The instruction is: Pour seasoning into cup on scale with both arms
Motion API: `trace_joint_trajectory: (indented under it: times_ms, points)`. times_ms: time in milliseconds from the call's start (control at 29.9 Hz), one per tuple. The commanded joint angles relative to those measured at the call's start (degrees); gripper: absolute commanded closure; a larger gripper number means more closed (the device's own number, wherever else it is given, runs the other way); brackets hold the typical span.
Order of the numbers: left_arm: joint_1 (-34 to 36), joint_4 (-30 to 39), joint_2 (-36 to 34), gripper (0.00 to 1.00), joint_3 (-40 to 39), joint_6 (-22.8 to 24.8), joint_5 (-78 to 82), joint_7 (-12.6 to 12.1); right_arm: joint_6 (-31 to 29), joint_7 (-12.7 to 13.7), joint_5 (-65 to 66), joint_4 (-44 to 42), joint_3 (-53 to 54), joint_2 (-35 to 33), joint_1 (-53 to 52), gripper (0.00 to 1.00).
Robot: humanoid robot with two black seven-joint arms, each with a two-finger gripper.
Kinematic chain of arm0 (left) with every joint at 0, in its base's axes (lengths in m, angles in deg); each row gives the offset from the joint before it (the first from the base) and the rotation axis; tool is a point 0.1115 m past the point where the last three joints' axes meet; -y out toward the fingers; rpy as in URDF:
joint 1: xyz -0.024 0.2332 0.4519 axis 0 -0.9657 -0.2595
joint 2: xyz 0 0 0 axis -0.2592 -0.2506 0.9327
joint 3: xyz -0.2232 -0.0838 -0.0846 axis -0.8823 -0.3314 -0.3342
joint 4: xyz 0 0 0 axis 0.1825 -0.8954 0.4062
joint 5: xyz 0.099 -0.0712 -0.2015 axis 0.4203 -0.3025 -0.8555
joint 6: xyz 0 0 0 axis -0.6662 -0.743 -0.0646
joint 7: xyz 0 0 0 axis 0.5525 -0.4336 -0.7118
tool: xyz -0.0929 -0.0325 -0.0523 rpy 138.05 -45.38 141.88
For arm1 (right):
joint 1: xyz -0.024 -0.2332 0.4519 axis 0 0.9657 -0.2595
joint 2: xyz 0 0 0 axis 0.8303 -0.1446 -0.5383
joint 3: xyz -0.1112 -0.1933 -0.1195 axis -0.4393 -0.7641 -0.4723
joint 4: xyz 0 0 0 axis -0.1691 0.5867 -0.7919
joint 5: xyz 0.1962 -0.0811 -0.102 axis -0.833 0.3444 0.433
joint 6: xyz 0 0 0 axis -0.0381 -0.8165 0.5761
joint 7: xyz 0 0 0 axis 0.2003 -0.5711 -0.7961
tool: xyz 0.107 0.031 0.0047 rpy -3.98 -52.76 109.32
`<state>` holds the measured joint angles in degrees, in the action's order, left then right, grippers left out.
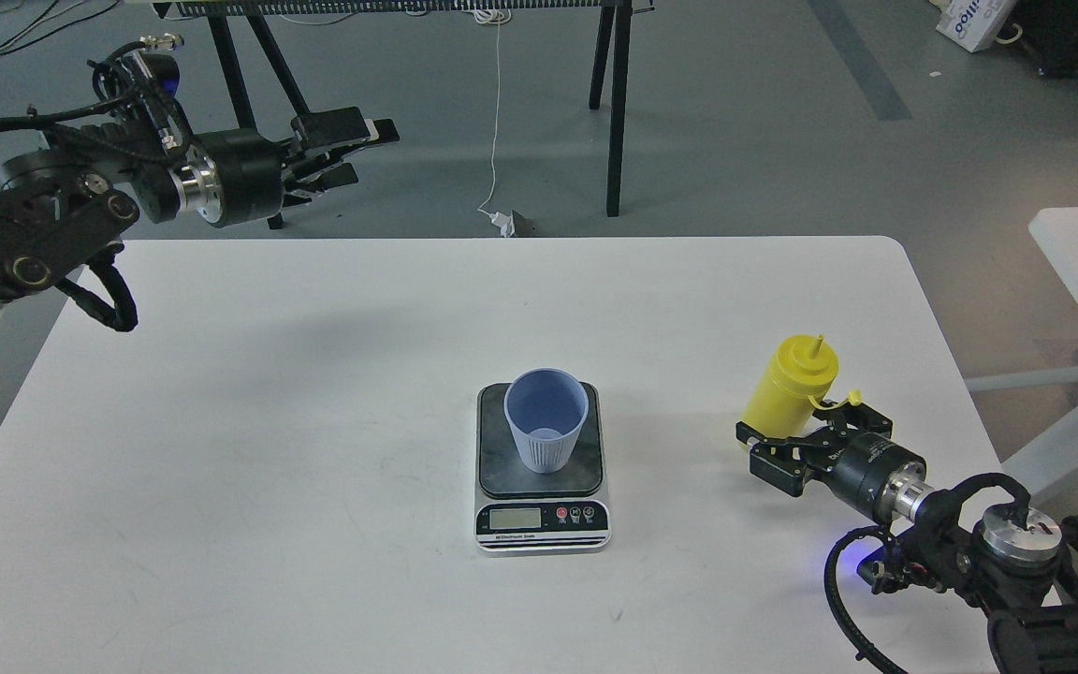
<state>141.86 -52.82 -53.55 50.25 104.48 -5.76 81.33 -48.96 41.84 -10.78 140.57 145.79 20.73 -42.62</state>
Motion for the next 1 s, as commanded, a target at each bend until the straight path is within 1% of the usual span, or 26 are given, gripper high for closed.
trace_joint_trajectory:
  times_ms: [0, 201, 435, 535, 602, 669, 736, 837, 937, 970]
  points:
    - [-0.1, 0.0, 0.1, 0.01, 0.0, 0.0, 0.0, 0.0, 0.0, 0.0, 0.1, 4.1, 0.2, -1.9, 3.5, 0.0]
    - [-0.2, -0.1, 0.1, 0.01, -0.1, 0.0, -0.1, 0.0, 0.0, 0.0, -0.1, 9.9, 2.5, -6.8, 9.3, 0.0]
    - [-2.0, 0.0, 0.2, 0.01, -0.5, 0.0, -0.4, 0.0, -0.1, 0.0, -0.1, 19.0, 10.3, -13.7, 16.1, 0.0]
    - [-3.2, -0.1, -0.2, 0.01, -1.0, 0.0, -0.8, 0.0, -0.3, 0.0, 0.0, 22.3, 14.8, -16.1, 16.5, 0.0]
    - [-3.5, -0.1, -0.3, 0.01, -1.5, 0.0, -1.1, 0.0, -2.1, 0.0, 0.3, 22.5, 17.2, -16.4, 15.3, 0.0]
    - [-4.1, -0.2, -0.4, 0.01, -2.4, 0.0, -2.4, 0.0, -3.6, 0.0, 1.0, 22.2, 17.3, -16.9, 9.8, 0.0]
    - [-5.6, -0.3, -0.7, 0.01, -3.5, 0.0, -4.5, 0.0, -3.6, 0.0, 4.6, 20.9, 14.3, -18.7, 2.9, 0.0]
    - [-7.2, -0.4, -1.1, 0.01, -6.8, 0.0, -8.0, 0.0, -4.4, 0.0, 8.3, 15.6, 6.2, -19.9, -8.0, 0.0]
    - [-8.9, -1.1, -1.1, 0.01, -10.6, 0.0, -10.4, 0.0, -6.8, 0.0, 8.3, 8.7, 0.4, -19.1, -17.3, 0.0]
    - [-9.3, -1.6, -1.1, 0.01, -12.4, 0.0, -11.5, 0.0, -7.8, 0.0, 8.4, 6.4, -0.8, -17.7, -19.6, 0.0]
